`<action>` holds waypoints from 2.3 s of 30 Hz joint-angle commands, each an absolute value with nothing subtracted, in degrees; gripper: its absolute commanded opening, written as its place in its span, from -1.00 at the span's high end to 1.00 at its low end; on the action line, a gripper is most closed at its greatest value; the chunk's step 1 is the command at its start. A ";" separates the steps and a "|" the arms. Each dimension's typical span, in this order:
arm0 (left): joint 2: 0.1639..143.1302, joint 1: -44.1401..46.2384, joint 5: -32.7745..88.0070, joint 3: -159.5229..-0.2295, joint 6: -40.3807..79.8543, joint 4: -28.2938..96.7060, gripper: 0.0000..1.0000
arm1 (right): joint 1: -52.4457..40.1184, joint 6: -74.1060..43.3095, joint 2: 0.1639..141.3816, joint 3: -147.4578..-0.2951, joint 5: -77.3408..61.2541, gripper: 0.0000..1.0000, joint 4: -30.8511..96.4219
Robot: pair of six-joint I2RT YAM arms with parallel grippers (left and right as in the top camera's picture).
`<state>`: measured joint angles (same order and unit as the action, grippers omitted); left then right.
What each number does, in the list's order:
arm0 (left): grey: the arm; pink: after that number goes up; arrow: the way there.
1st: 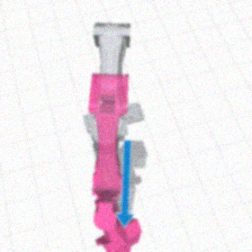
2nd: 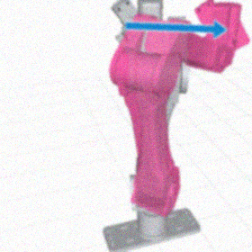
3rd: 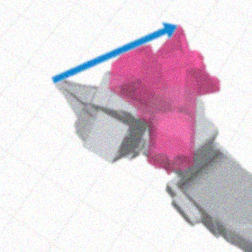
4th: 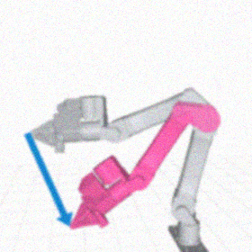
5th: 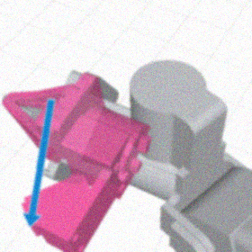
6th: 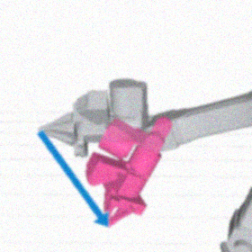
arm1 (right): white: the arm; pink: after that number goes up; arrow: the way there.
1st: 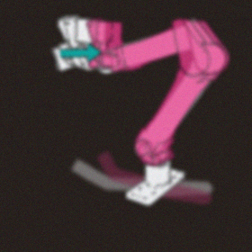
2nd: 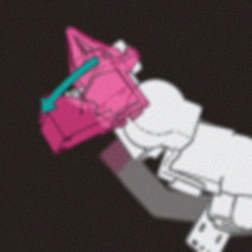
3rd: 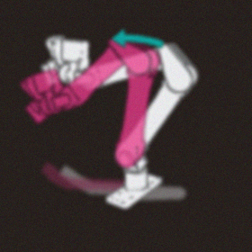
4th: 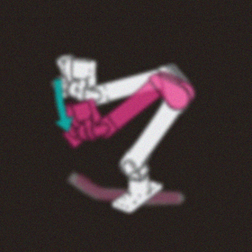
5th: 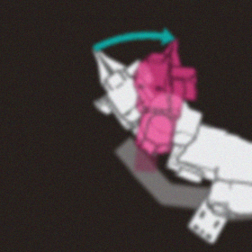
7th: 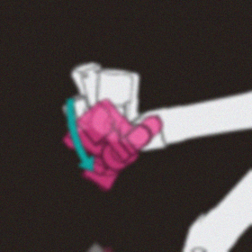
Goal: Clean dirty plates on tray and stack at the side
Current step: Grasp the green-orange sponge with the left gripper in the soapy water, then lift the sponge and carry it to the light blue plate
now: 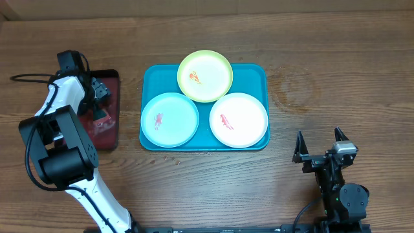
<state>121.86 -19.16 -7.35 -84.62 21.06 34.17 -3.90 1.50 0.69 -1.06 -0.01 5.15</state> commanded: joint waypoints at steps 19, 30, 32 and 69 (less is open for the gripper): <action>123.22 -19.05 2.81 -83.72 18.81 53.34 -0.55 | -4.27 1.56 0.19 -0.47 -0.08 -1.00 4.80; 123.22 -19.09 -1.67 -83.74 18.81 47.51 -1.00 | -4.27 1.56 0.19 -0.47 -0.05 -1.00 4.80; 123.22 -19.09 -3.44 -83.74 18.59 45.50 -0.99 | -4.27 1.56 0.19 -0.47 -0.05 -1.00 4.80; 122.15 -19.05 -4.43 -117.25 16.34 75.40 0.92 | -4.27 1.56 0.19 -0.47 -0.05 -1.00 4.80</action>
<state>122.74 -19.20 -4.32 -116.09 16.71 74.78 -3.90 1.52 0.69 -1.06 0.01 5.17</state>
